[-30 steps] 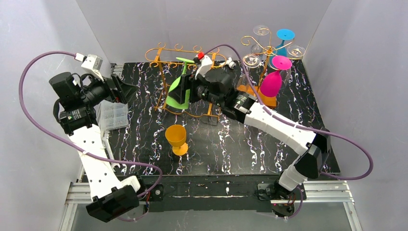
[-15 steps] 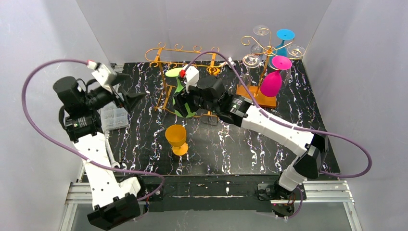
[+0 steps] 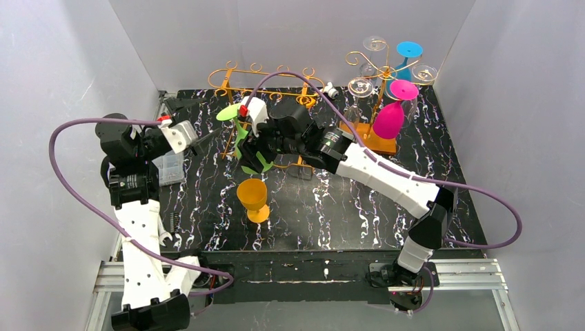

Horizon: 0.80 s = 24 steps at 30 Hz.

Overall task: Place the wine glass upside down on the wine glass rack
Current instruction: Turn the wine glass upside down at the wine rack.

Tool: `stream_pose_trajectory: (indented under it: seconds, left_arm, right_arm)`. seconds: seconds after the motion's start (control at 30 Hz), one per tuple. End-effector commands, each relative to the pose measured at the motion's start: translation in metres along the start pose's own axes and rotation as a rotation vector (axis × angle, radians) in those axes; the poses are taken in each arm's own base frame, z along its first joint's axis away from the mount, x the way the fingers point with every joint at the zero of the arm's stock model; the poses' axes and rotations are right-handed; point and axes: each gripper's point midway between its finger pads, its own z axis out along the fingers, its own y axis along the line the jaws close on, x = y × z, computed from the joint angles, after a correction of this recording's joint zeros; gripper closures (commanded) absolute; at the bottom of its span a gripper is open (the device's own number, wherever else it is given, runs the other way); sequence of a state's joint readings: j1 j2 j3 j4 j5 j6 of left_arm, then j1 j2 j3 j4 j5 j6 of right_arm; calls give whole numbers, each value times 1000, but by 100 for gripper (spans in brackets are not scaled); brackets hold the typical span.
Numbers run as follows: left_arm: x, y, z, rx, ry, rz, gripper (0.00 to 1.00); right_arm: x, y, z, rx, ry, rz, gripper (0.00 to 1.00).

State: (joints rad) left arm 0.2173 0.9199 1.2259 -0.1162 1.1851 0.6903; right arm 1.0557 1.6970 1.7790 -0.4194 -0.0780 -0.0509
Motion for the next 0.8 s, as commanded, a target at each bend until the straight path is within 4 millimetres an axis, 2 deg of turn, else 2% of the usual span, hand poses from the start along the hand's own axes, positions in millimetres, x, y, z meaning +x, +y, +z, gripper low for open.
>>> stream_pose_trajectory:
  seconds: [0.0, 0.13, 0.2, 0.27, 0.33, 0.43, 0.5, 0.77]
  left_arm:
    - [-19, 4, 3, 21, -38, 22, 29]
    - [-21, -11, 7, 71, -47, -3, 27]
    - [-19, -11, 10, 68, -39, 13, 29]
    - [-20, -7, 11, 59, -33, 18, 39]
    - [-22, -3, 13, 55, -32, 9, 54]
    - [-27, 0, 14, 53, -37, 11, 86]
    - [-27, 3, 14, 44, -31, 14, 99]
    - [-13, 2, 10, 11, 23, 67, 100]
  right_arm:
    - [-39, 15, -12, -54, -96, -47, 63]
    - [-46, 22, -12, -78, -108, -44, 64]
    - [-48, 27, -12, -87, -113, -47, 64]
    - [-49, 30, -12, -93, -117, -47, 64]
    - [-49, 31, -12, -95, -116, -45, 64]
    - [-49, 32, -11, -94, -121, -44, 64]
    - [-48, 29, -12, -78, -126, -35, 64]
    - [-48, 7, -30, 48, -245, 26, 60]
